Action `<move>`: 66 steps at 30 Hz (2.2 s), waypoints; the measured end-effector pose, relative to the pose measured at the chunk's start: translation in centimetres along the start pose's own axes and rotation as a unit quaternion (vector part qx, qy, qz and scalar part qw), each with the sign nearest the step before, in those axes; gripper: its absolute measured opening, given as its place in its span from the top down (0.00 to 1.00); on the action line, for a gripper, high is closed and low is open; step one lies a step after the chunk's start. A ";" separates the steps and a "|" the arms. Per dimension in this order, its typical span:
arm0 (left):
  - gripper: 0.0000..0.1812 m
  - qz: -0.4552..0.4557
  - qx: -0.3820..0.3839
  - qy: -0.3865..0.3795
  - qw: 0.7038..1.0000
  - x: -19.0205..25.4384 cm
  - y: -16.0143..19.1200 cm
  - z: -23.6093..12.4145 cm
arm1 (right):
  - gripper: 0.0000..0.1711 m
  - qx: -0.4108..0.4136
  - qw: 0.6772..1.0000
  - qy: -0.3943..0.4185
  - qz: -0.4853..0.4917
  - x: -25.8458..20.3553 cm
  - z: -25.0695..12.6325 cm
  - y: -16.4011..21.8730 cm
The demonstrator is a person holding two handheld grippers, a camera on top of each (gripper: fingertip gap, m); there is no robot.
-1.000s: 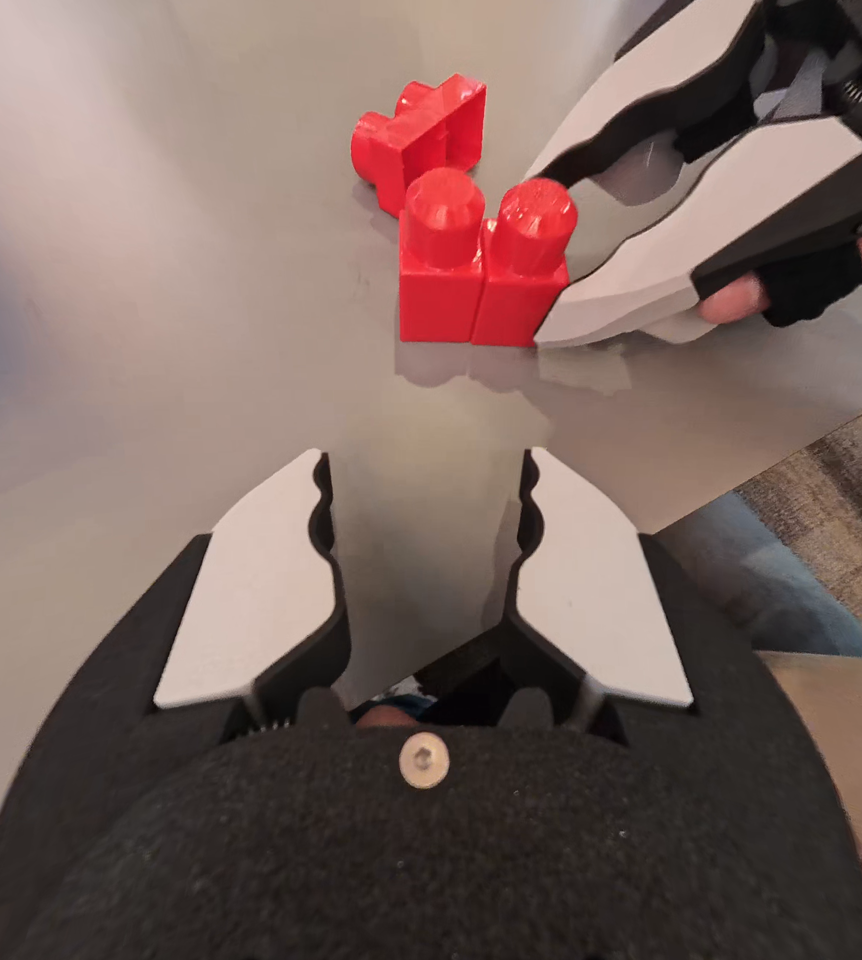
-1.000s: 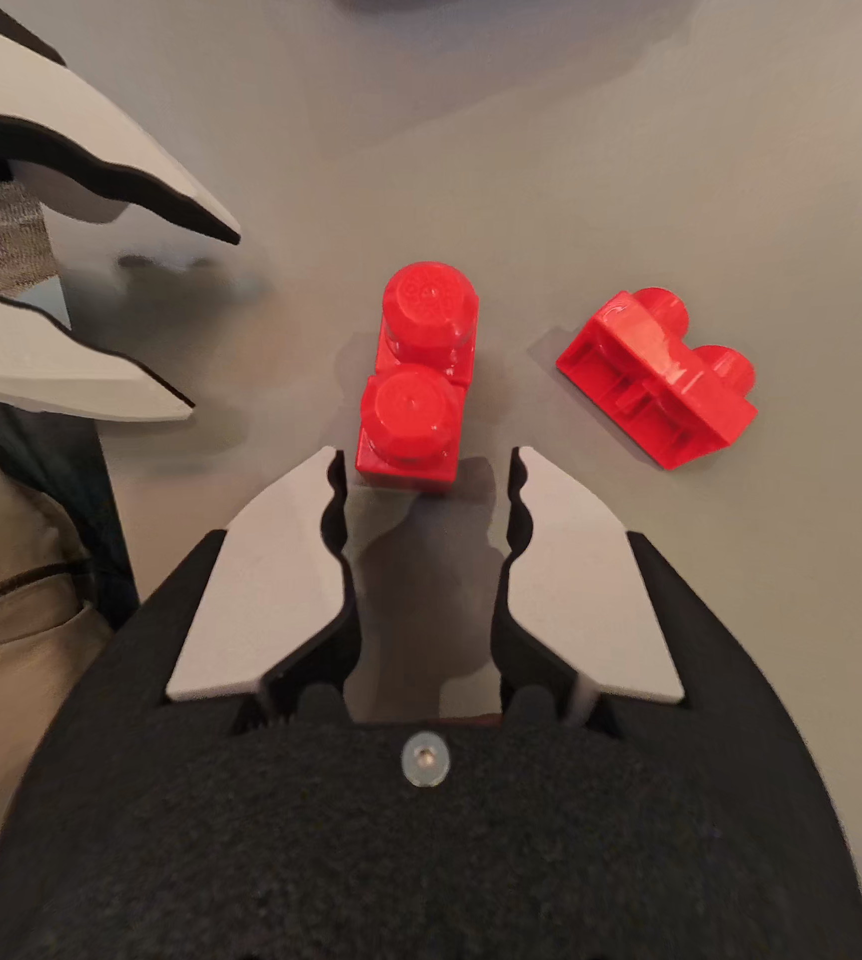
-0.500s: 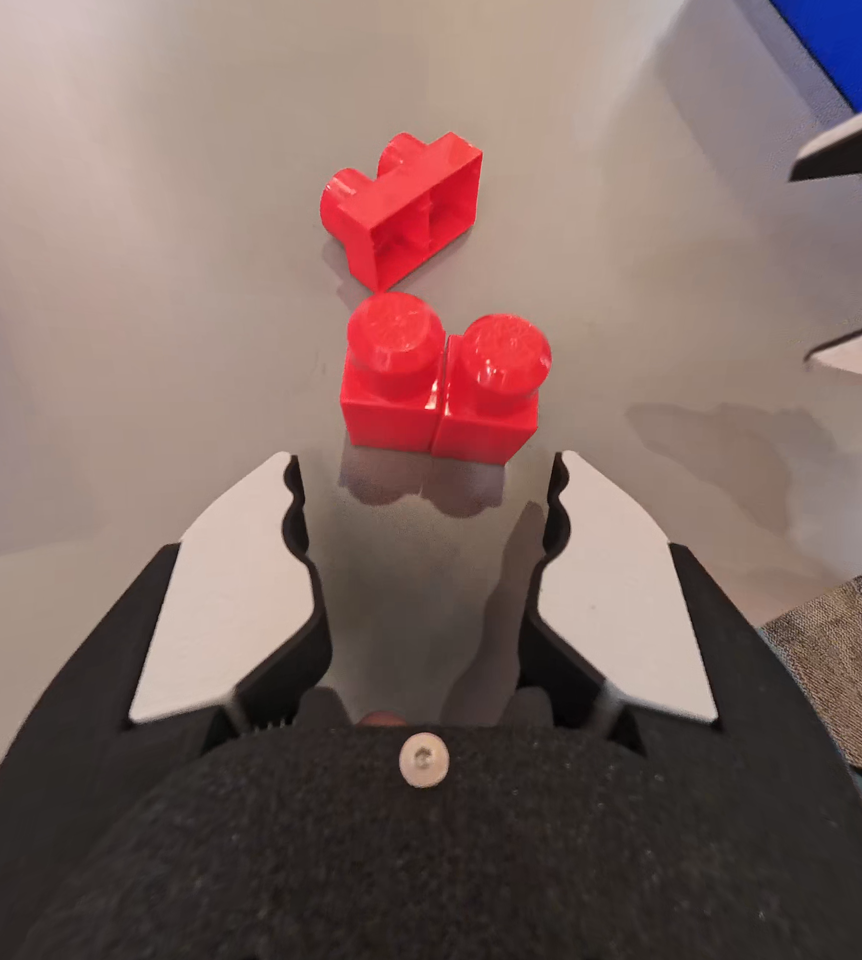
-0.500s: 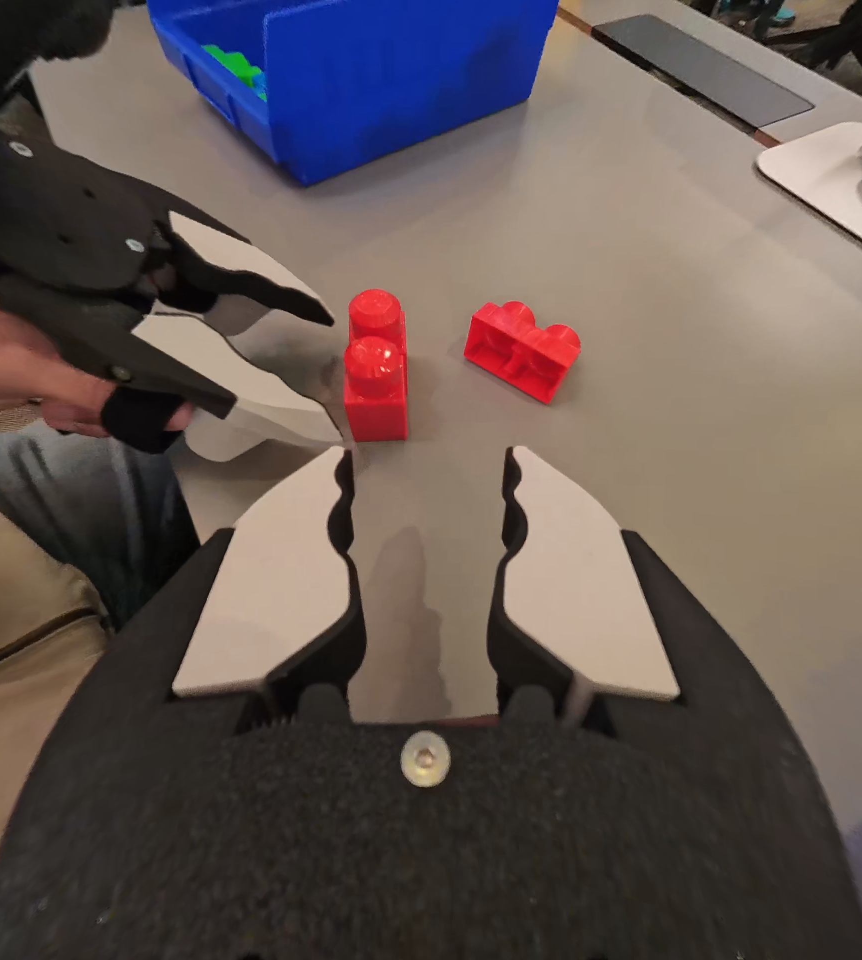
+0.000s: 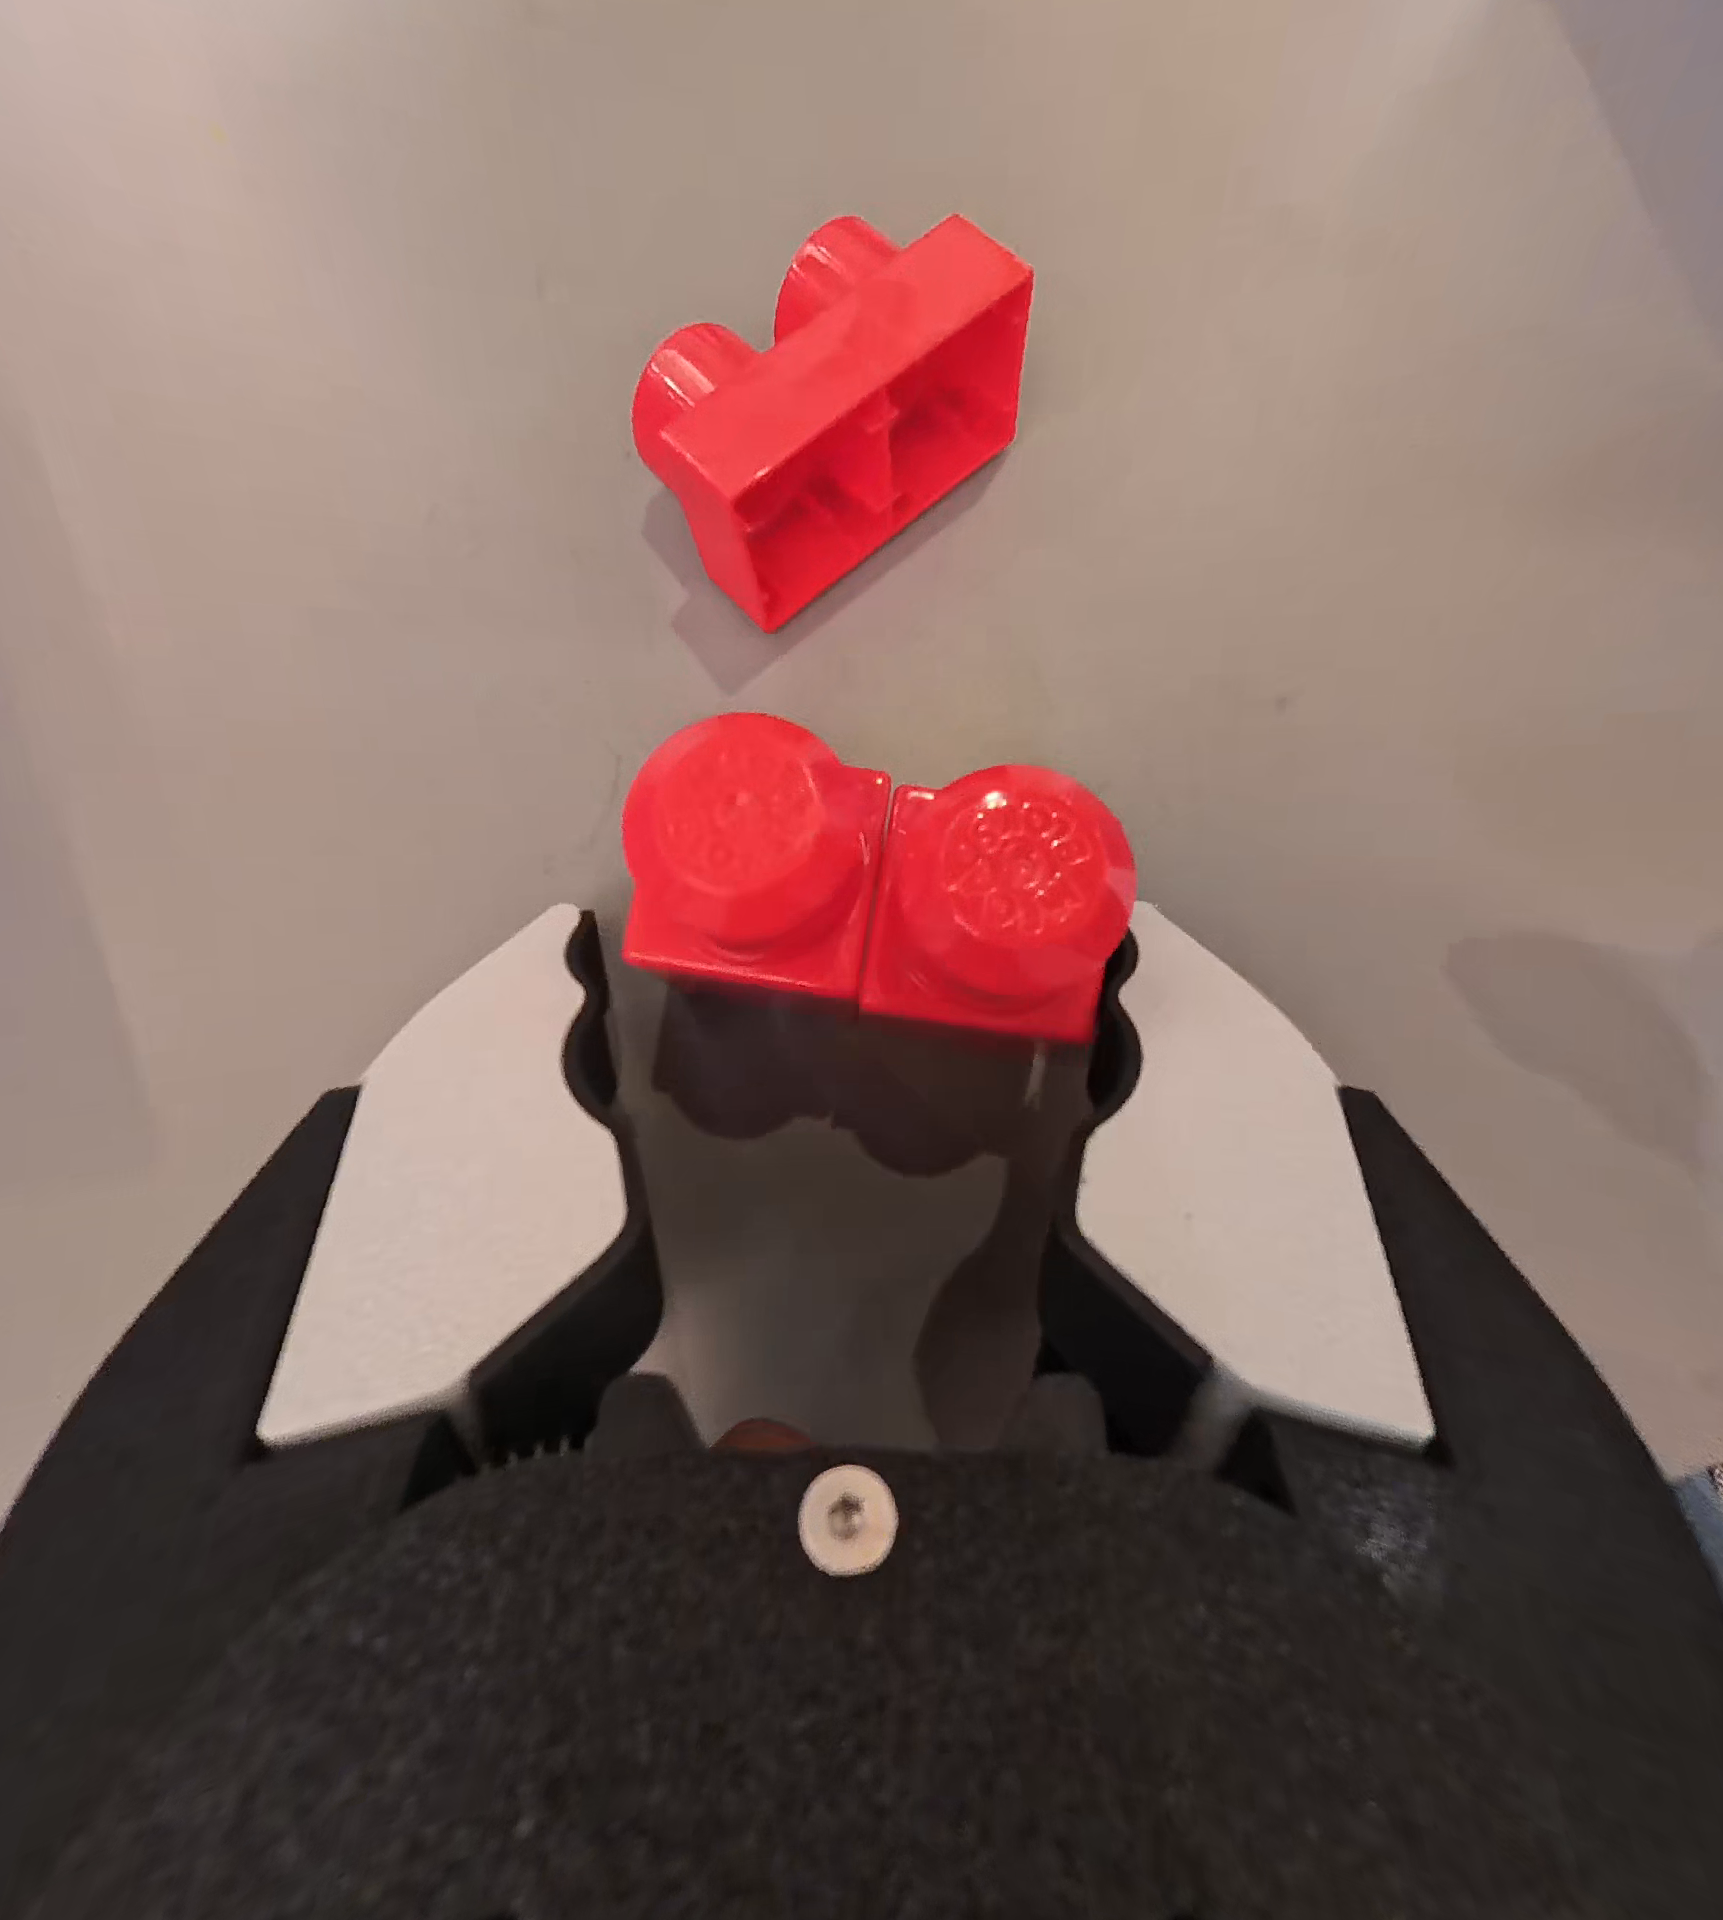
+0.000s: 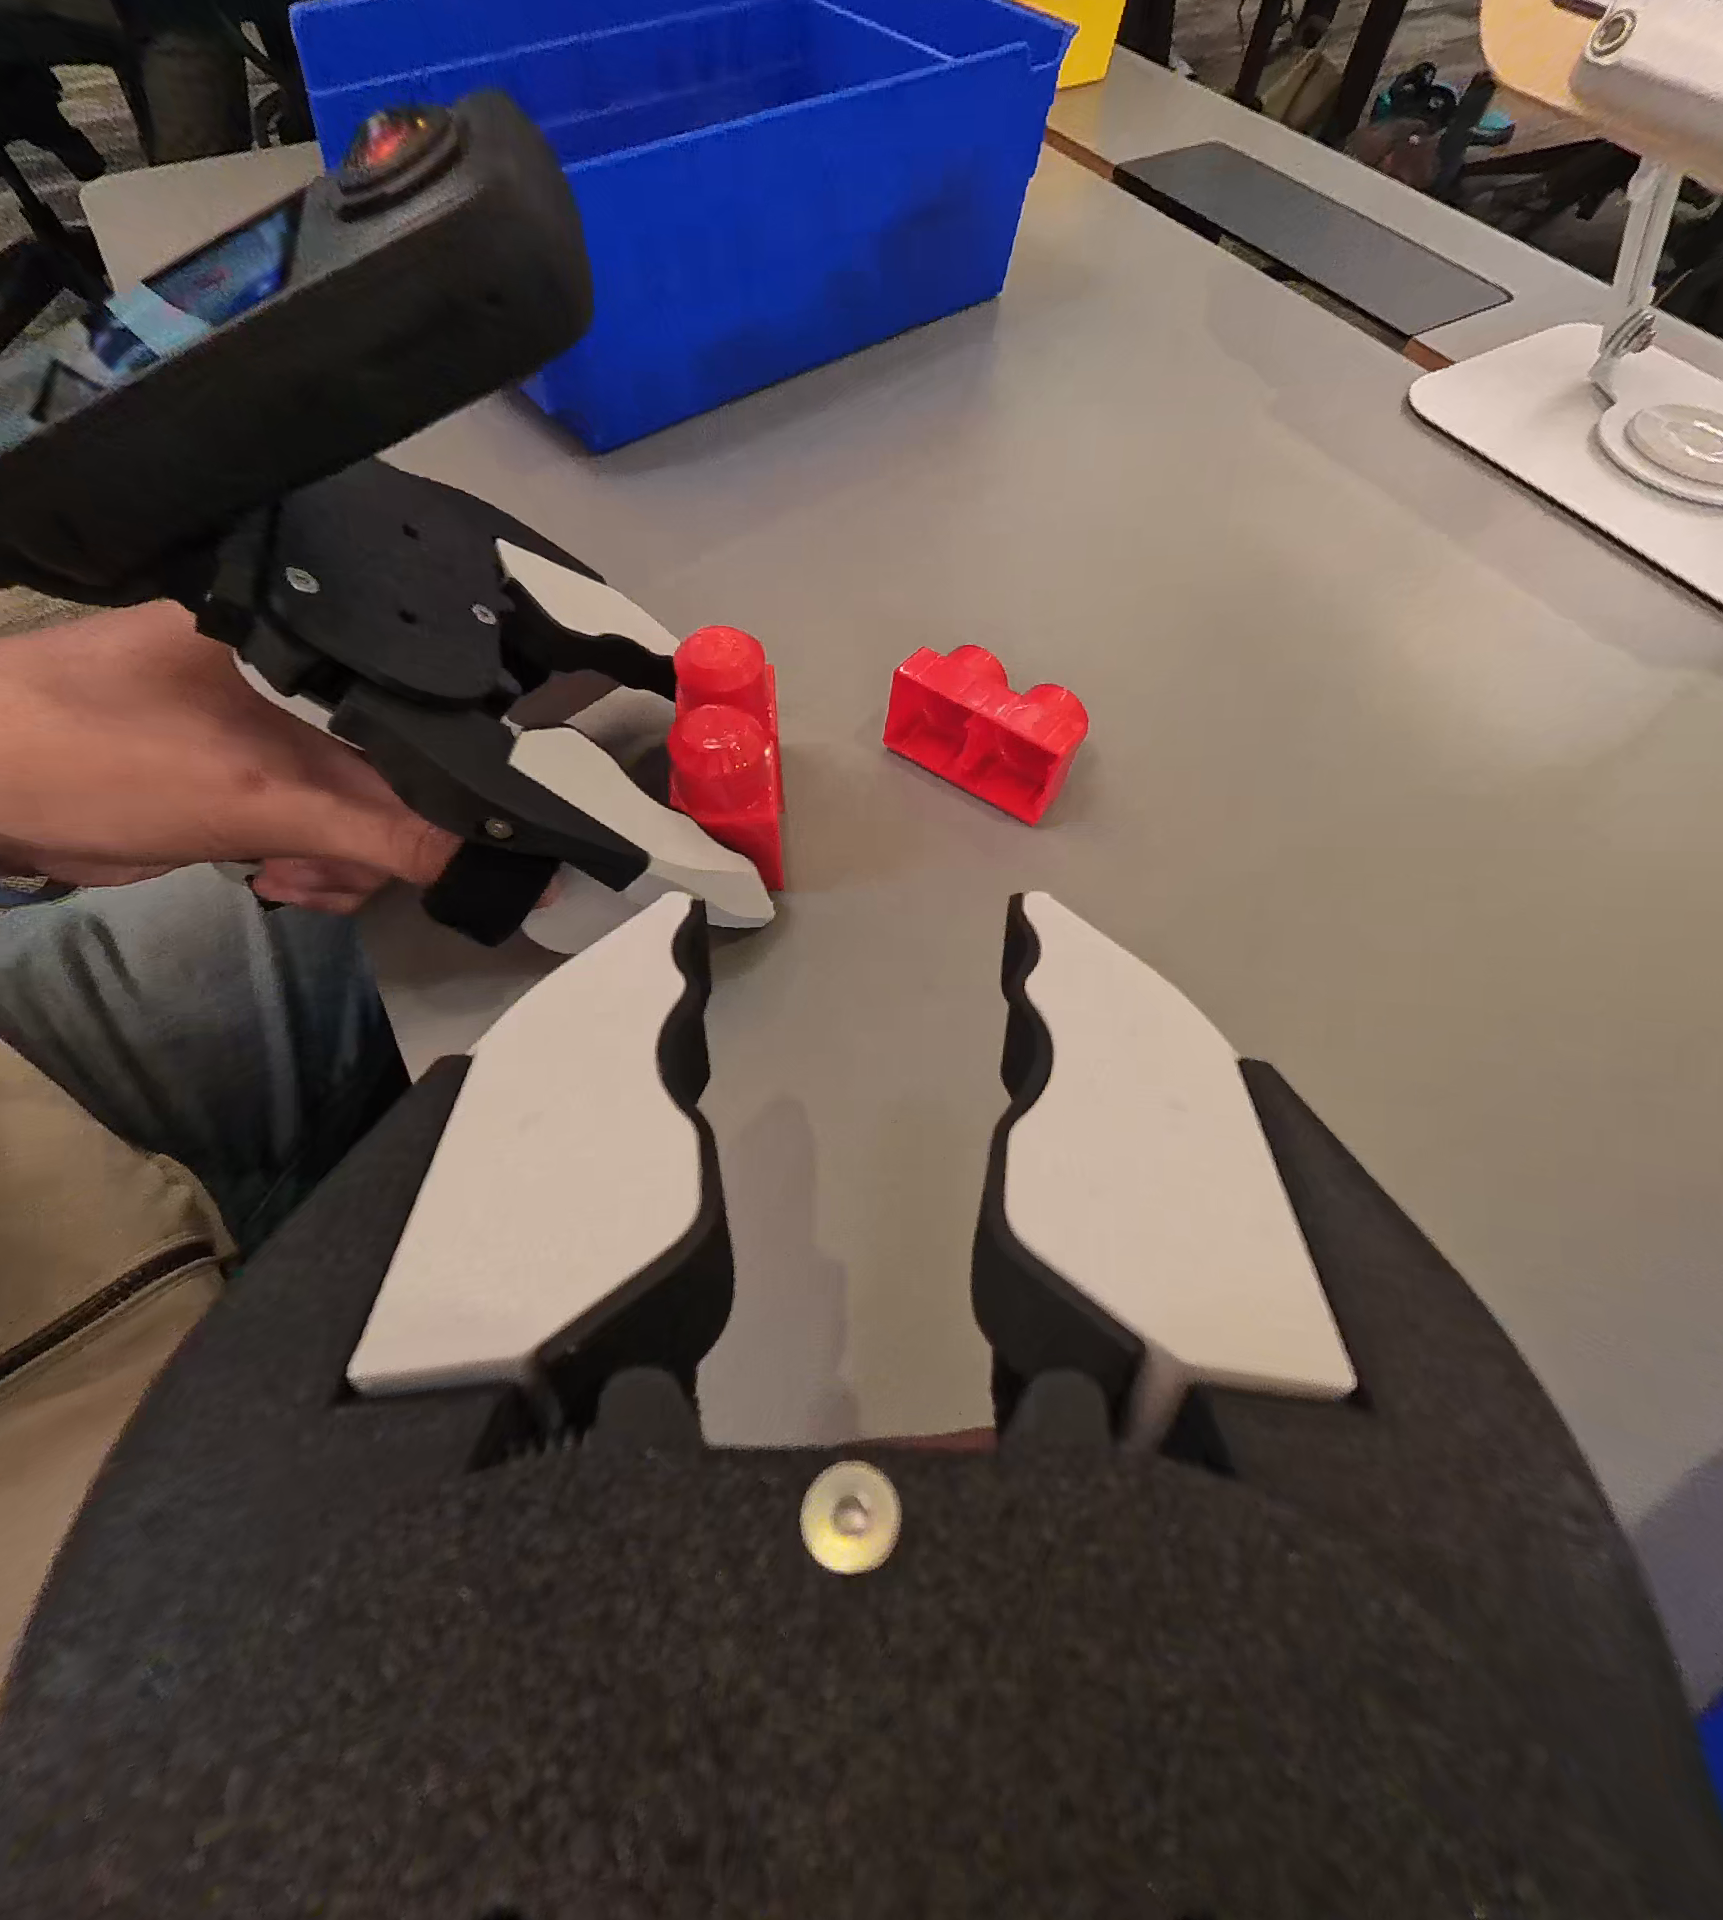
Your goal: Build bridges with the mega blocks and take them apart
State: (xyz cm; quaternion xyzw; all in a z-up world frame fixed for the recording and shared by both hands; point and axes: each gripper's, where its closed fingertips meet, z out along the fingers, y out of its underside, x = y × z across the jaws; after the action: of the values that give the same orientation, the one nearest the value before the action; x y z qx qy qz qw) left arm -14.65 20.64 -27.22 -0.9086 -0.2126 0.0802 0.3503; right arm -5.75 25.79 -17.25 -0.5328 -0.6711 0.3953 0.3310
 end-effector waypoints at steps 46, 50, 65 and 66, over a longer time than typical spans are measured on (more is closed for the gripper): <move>0.48 0.054 -0.011 0.025 0.998 0.0 -0.3 0.2 | 0.73 -0.016 1.000 -0.020 0.003 -0.6 0.0 0.4; 0.49 0.051 0.000 0.021 0.998 0.1 -1.1 0.1 | 0.73 -0.016 1.000 -0.021 0.002 -0.7 0.0 0.3; 0.51 0.029 0.006 0.006 1.000 -1.4 -2.7 0.9 | 0.74 -0.020 0.999 -0.025 -0.001 -0.7 -0.2 0.5; 0.51 0.029 0.006 0.006 1.000 -1.4 -2.7 1.0 | 0.74 -0.021 0.999 -0.026 0.000 -0.7 -0.2 0.5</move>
State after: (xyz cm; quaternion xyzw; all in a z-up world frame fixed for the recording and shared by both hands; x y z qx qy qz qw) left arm -17.08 22.43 -26.11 -0.9127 -0.1835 0.0858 0.3548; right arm -5.23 25.19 -17.67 -0.5291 -0.6878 0.3944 0.3024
